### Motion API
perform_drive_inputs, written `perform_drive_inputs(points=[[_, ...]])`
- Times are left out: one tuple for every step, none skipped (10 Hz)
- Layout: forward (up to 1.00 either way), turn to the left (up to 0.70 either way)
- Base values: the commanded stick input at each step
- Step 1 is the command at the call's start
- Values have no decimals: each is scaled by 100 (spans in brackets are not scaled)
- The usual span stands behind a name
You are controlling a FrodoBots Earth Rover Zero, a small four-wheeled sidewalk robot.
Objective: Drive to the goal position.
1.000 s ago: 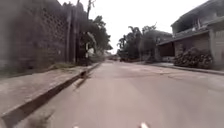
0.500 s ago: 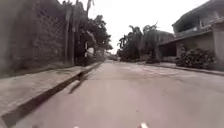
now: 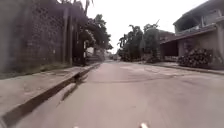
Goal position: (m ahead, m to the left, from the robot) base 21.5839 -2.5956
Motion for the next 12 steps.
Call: perform_drive_inputs(points=[[70, 28], [70, 35], [70, 9], [70, 1], [70, 0], [70, 0], [70, 0], [70, 0], [70, 0], [70, 0], [70, 0], [70, 0]])
